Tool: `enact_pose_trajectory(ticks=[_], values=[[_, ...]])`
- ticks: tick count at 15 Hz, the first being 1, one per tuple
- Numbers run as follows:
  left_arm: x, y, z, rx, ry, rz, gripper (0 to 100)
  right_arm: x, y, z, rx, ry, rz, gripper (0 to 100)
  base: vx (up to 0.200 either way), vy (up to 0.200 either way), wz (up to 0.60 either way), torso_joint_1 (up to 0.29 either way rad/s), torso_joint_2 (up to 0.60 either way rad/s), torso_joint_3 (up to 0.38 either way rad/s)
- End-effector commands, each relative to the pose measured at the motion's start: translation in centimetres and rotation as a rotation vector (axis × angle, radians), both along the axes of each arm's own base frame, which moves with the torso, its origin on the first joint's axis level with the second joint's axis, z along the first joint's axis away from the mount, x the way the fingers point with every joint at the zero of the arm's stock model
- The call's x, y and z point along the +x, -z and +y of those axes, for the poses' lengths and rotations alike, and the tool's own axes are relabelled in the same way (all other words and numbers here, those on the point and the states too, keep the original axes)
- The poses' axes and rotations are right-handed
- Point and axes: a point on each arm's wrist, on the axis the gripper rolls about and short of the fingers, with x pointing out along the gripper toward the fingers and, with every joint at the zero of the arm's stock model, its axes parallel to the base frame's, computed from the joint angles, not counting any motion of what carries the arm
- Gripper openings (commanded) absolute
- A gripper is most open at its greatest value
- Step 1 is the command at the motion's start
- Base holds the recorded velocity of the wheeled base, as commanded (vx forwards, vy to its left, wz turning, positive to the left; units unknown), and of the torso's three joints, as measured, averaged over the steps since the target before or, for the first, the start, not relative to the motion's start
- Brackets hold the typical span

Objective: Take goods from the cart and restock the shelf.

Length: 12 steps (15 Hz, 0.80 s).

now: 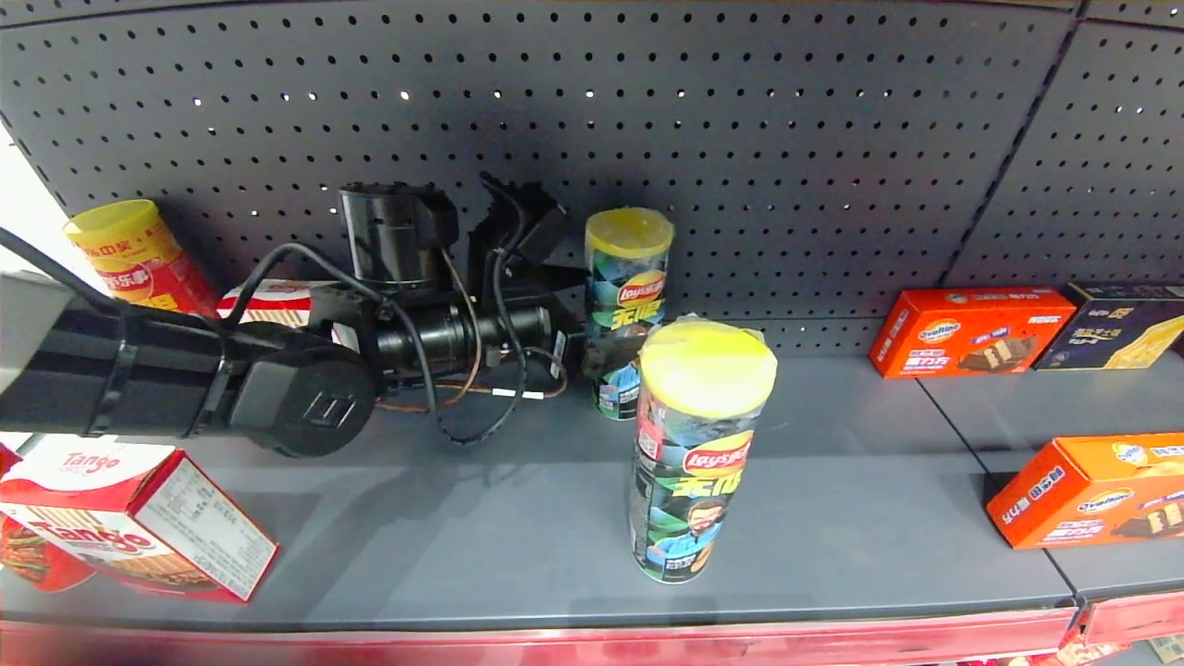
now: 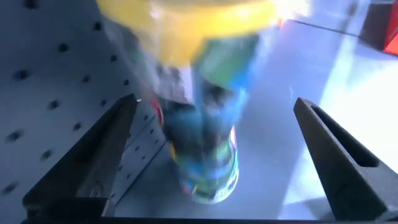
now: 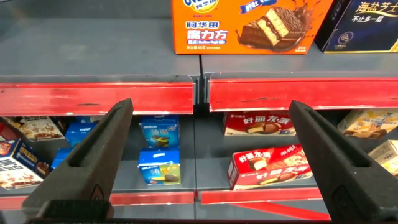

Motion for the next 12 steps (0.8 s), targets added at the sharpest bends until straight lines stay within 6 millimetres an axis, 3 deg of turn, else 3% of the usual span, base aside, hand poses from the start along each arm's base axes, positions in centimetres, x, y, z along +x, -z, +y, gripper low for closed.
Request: enact_pose_trajectory(ticks=[1, 4, 12], values=[[-2.0, 0.9, 1.4, 0.031, -0.071, -0.037, 100, 0.0, 0.0, 0.0, 0.0, -0.001, 0.001, 100, 0.0, 0.0, 0.0, 0.0, 0.0, 0.0], [-2.8, 2.8, 1.8, 0.053, -0.159, -0.024, 100, 0.0, 0.0, 0.0, 0.0, -0.001, 0.001, 100, 0.0, 0.0, 0.0, 0.0, 0.0, 0.0], [-1.1, 3.7, 1.5, 0.065, -0.24, -0.014, 100, 0.0, 0.0, 0.0, -0.001, -0.001, 0.001, 100, 0.0, 0.0, 0.0, 0.0, 0.0, 0.0]])
